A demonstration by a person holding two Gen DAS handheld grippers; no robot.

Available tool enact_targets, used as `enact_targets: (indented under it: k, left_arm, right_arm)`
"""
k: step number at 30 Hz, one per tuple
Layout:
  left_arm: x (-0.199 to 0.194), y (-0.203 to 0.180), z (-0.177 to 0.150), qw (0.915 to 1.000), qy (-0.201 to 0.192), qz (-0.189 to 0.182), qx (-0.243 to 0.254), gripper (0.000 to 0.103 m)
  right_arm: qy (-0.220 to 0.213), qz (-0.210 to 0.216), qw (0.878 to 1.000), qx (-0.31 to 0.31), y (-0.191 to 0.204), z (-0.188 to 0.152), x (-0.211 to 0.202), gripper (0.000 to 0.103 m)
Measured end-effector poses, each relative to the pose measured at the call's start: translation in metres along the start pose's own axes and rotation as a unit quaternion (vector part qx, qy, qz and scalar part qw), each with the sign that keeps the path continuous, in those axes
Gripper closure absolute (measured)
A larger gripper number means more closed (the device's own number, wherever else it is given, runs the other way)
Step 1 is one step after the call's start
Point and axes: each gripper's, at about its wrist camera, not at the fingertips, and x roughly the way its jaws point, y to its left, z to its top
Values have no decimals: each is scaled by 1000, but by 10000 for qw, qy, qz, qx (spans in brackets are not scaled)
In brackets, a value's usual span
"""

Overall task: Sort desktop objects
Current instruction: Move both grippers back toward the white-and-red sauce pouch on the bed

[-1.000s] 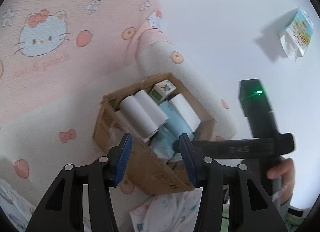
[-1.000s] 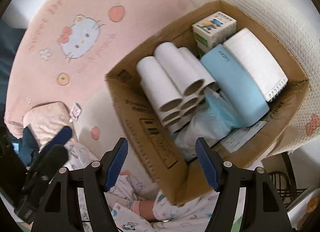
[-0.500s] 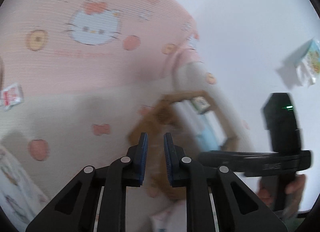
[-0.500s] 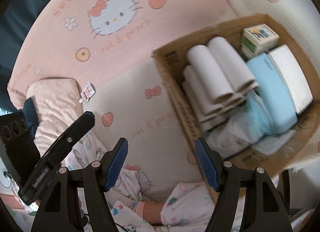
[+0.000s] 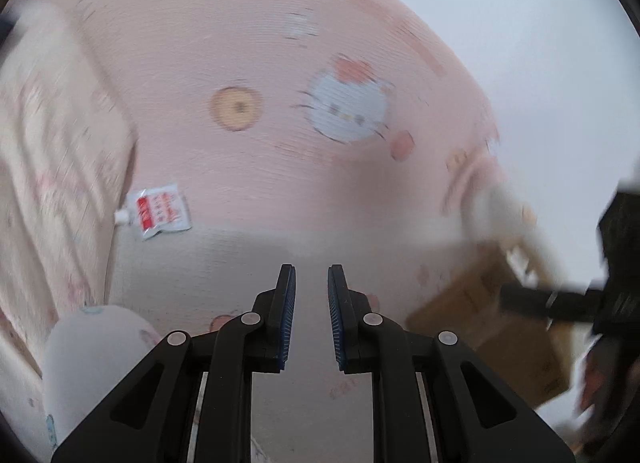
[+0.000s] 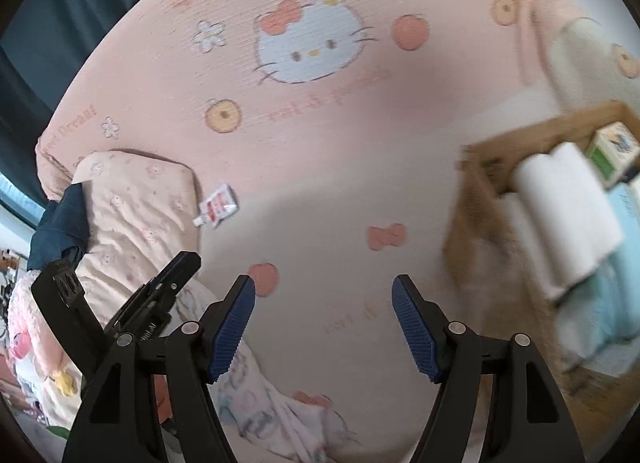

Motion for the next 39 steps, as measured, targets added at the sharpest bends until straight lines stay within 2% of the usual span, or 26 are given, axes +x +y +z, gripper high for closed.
enact_targets:
  k: [5,7,9,12,17,19,21,22,24,26,29,30,31,33,37,39]
  left_arm:
    - [7,48,21,9969,-171,38,-772,85]
    - [14,64,27,9941,-125,290,-1035,85]
    - [25,83,35,9879,6,672,-1395,85]
    - [47,109,43,9787,385,716,-1882,85]
    - [66,136,52,9634,457,920,-2477,84]
    - [70,144,54,9571,407,1005,-2687,76]
    - [75,154,54,9518,362,848,-2926,49]
    - [78,156,54,9497,349,808,-3004,46]
    - [83,165,55,9441,297,700,-3207,45]
    - [87,171,56,9376,263,740,-3386,43]
    - [98,185,51,9197,428,756,-3828,42]
    - [103,191,47,9096,511,682,-4066,42]
    - [107,194,45,9042,573,686,-4176,42]
    - [108,197,46,9019,491,777,-4221,42]
    - [111,197,47,8958,371,1338,-4222,42]
    - [114,196,47,8966,322,1331,-4212,42]
  right_arm:
    - [-23,15,9991,-423,29,-2,37,34]
    - [-4,0,9977,-671,41,-2,50,34]
    - [45,-19,9956,-939,52,-1,62,34]
    - [149,-28,9915,-1296,65,2,82,34]
    - [102,-68,9864,-1641,79,14,106,34]
    - [43,17,9860,-1668,84,22,118,34]
    - [17,142,9859,-1670,89,33,132,34]
    - [4,184,9859,-1662,90,37,139,34]
    - [-70,282,9860,-1642,96,48,152,34]
    - [-107,333,9853,-1674,101,58,166,34]
    - [-86,287,9817,-1883,112,70,190,34]
    - [-72,267,9808,-1928,115,72,196,34]
    - [-29,268,9796,-1994,118,74,206,34]
    - [25,309,9767,-2126,126,78,223,34]
    - [113,530,9699,-2375,138,79,247,34]
    - [156,588,9682,-2426,142,80,259,34]
